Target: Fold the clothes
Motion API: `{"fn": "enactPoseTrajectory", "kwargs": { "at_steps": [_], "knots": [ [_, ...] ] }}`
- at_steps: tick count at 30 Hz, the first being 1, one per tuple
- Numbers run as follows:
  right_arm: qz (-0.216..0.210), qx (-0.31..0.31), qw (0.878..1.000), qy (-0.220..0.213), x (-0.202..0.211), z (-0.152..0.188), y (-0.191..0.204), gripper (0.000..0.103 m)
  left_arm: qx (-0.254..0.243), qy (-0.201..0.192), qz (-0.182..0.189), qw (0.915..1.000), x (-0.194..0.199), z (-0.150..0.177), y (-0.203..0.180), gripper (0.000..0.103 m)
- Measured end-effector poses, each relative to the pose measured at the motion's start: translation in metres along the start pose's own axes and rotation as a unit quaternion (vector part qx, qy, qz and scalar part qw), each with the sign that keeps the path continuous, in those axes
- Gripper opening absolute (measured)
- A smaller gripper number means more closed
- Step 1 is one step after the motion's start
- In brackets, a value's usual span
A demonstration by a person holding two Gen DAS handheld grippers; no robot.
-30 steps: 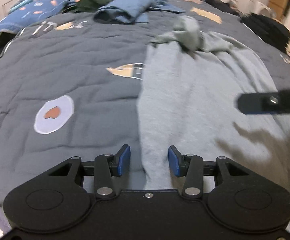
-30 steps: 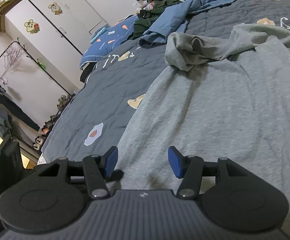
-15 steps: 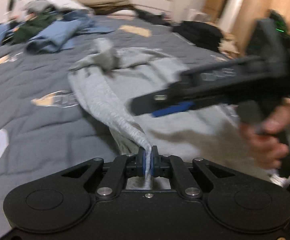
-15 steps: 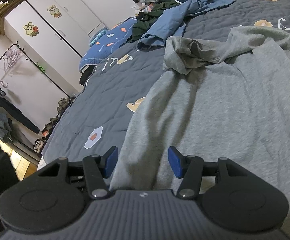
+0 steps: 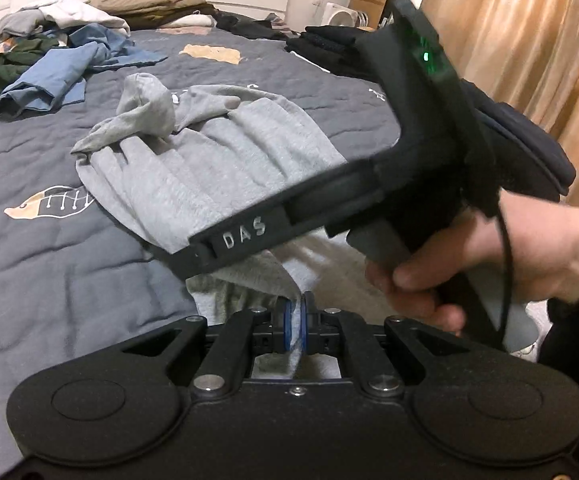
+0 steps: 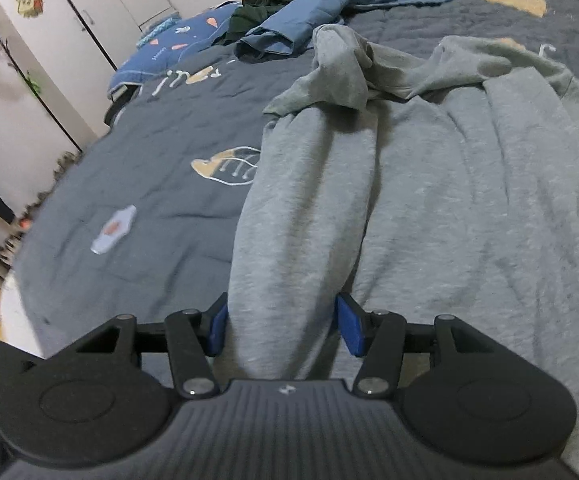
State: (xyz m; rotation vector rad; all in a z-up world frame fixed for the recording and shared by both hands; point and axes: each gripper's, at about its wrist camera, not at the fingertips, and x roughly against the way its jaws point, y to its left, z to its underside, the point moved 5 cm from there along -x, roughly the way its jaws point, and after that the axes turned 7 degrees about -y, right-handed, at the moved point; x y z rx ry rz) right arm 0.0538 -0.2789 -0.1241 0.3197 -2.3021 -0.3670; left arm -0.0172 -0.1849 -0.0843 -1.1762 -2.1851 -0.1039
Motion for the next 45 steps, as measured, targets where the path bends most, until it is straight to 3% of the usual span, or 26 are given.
{"fn": "enactPoseTrajectory", "kwargs": {
  "at_steps": [2, 5, 6, 9, 10, 12, 14, 24, 29, 31, 33, 39, 42, 44, 45],
  "knots": [
    [0.0, -0.01, 1.0, -0.006, 0.001, 0.0, -0.004, 0.015, -0.005, 0.006, -0.009, 0.9999, -0.003, 0.0, 0.003, 0.005],
    [-0.006, -0.04, 0.999, -0.017, 0.006, -0.006, -0.012, 0.011, 0.005, 0.0, -0.015, 0.9999, 0.005, -0.008, 0.011, 0.007],
    [-0.007, -0.048, 0.999, -0.023, 0.009, -0.009, -0.015, 0.01, 0.011, -0.005, -0.017, 0.9998, 0.008, -0.011, 0.014, 0.009],
    [-0.005, -0.067, 0.997, -0.043, 0.024, -0.02, -0.025, 0.01, 0.035, -0.03, -0.035, 0.9983, 0.025, -0.02, 0.031, 0.032],
    [-0.006, -0.074, 0.996, -0.047, 0.028, -0.022, -0.029, 0.01, 0.043, -0.031, -0.047, 0.9975, 0.026, -0.02, 0.038, 0.034],
    [-0.007, -0.088, 0.995, -0.055, 0.036, -0.025, -0.037, 0.01, 0.058, -0.034, -0.069, 0.9954, 0.027, -0.021, 0.051, 0.034],
    [-0.01, -0.096, 0.994, -0.055, 0.041, -0.026, -0.043, 0.01, 0.057, -0.017, -0.067, 0.996, 0.022, -0.016, 0.052, 0.034],
    [0.034, -0.033, 0.999, 0.012, 0.033, -0.018, -0.049, 0.014, 0.048, 0.069, -0.059, 0.9948, 0.0, 0.006, 0.055, 0.034],
    [0.014, -0.052, 0.998, 0.016, 0.037, -0.018, -0.047, 0.017, 0.022, 0.098, -0.004, 0.9949, 0.002, 0.019, 0.032, 0.035],
    [0.002, -0.06, 0.998, 0.016, 0.038, -0.018, -0.045, 0.019, 0.02, 0.097, 0.011, 0.995, 0.003, 0.02, 0.026, 0.026],
    [-0.004, -0.061, 0.998, 0.016, 0.039, -0.018, -0.044, 0.02, 0.019, 0.095, 0.025, 0.995, 0.003, 0.02, 0.02, 0.007],
    [-0.011, -0.068, 0.998, 0.013, 0.043, -0.016, -0.044, 0.024, 0.022, 0.073, 0.074, 0.9943, 0.007, 0.021, -0.014, 0.003],
    [-0.001, -0.035, 0.999, -0.005, 0.045, -0.013, -0.041, 0.021, 0.004, 0.085, 0.07, 0.9939, 0.002, 0.029, -0.03, 0.003],
    [0.009, -0.019, 1.0, -0.007, 0.046, -0.01, -0.042, 0.011, 0.008, 0.075, 0.056, 0.9956, 0.006, 0.023, -0.028, 0.004],
    [0.014, -0.014, 1.0, -0.005, 0.046, -0.008, -0.044, 0.01, 0.012, 0.067, 0.045, 0.9967, 0.009, 0.019, -0.024, 0.005]
  ]
}}
